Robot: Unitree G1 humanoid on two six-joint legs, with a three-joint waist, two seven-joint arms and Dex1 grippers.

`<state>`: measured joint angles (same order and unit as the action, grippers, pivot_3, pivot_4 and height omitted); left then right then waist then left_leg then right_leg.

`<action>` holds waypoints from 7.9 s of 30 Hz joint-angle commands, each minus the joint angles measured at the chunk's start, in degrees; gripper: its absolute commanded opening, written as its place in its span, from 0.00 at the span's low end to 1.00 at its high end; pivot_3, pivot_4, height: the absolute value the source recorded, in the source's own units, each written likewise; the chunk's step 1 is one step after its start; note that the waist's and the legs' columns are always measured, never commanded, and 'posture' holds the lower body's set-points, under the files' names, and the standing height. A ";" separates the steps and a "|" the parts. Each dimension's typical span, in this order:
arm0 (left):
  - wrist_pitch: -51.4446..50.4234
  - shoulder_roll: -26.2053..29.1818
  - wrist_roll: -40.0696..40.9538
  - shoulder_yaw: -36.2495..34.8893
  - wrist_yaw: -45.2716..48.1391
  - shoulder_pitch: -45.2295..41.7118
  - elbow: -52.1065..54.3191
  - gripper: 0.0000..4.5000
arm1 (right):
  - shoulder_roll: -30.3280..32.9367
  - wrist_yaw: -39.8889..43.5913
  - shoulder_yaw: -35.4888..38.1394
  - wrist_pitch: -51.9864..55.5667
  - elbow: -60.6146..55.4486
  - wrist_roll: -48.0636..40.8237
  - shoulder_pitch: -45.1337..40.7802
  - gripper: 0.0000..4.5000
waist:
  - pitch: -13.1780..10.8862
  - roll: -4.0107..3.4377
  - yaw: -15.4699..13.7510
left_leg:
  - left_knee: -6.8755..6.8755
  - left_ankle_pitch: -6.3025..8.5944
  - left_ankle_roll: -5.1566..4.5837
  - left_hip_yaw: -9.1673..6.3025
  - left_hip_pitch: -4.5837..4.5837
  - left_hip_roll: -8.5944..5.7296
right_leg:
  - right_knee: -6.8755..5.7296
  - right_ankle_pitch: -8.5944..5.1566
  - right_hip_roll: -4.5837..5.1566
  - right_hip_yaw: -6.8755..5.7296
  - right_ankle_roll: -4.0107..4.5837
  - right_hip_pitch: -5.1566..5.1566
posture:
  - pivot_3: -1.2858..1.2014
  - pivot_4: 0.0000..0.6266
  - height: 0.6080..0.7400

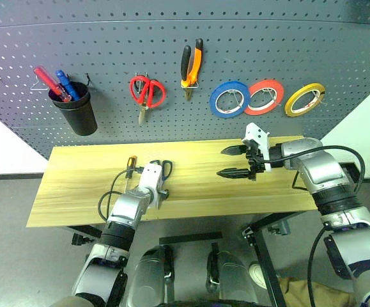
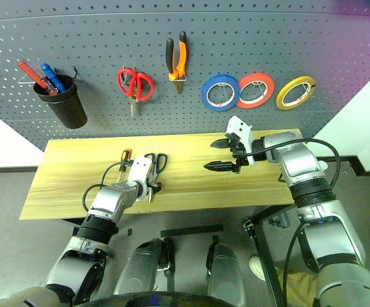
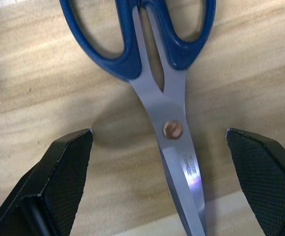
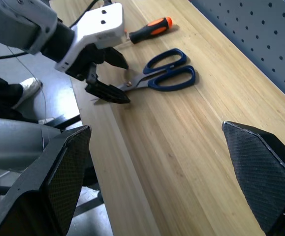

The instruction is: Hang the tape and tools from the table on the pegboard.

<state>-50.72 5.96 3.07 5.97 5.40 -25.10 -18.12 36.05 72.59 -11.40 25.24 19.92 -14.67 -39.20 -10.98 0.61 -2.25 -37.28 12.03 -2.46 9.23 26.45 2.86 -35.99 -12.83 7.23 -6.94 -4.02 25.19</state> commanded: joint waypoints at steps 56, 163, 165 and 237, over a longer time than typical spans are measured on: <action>54.86 18.38 14.81 -15.33 36.52 13.17 22.81 0.12 | -2.82 -9.85 15.54 7.85 -19.57 -19.16 -3.25 1.00 | 0.49 -0.19 -1.33 | -0.09 -0.26 0.14 0.08 0.89 -0.02 | 0.63 0.49 -0.43 -0.19 -0.53 0.21 | 0.58 0.14 1.00; 12.06 10.55 -4.49 -5.44 5.39 -7.38 -11.14 0.87 | -16.25 -11.28 -1.28 5.06 3.26 -4.70 -8.80 1.00 | -1.25 -0.19 -0.16 | -0.91 -0.03 -0.19 -0.02 0.34 0.09 | -0.24 0.46 -0.29 -0.01 -0.51 -0.22 | 0.57 0.47 1.00; 11.71 9.68 -4.82 -5.35 4.12 -9.02 -13.01 0.87 | -16.56 -10.92 -0.80 5.24 2.83 -4.77 -8.88 1.00 | -1.92 -0.12 -0.13 | -0.91 -0.07 -0.19 -0.01 0.45 0.08 | -0.21 0.46 -0.29 -0.01 -0.53 -0.15 | 0.57 0.48 1.00; 61.36 19.36 10.18 -25.31 9.73 -25.00 -7.54 0.20 | -4.95 -13.34 17.76 10.49 -19.09 -18.54 -7.48 1.00 | 2.44 0.07 -2.27 | -0.75 -0.10 0.07 0.41 0.93 -0.11 | 0.08 0.51 -0.50 -0.15 -0.58 0.21 | 0.56 0.07 1.00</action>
<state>7.27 24.59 14.08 -19.64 14.81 -47.89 -25.19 30.09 59.50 5.49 35.96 3.61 -32.76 -46.83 -8.55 0.68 -4.52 -38.03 11.94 -2.39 9.63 27.38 2.76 -35.91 -12.32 6.73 -7.10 -4.61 25.39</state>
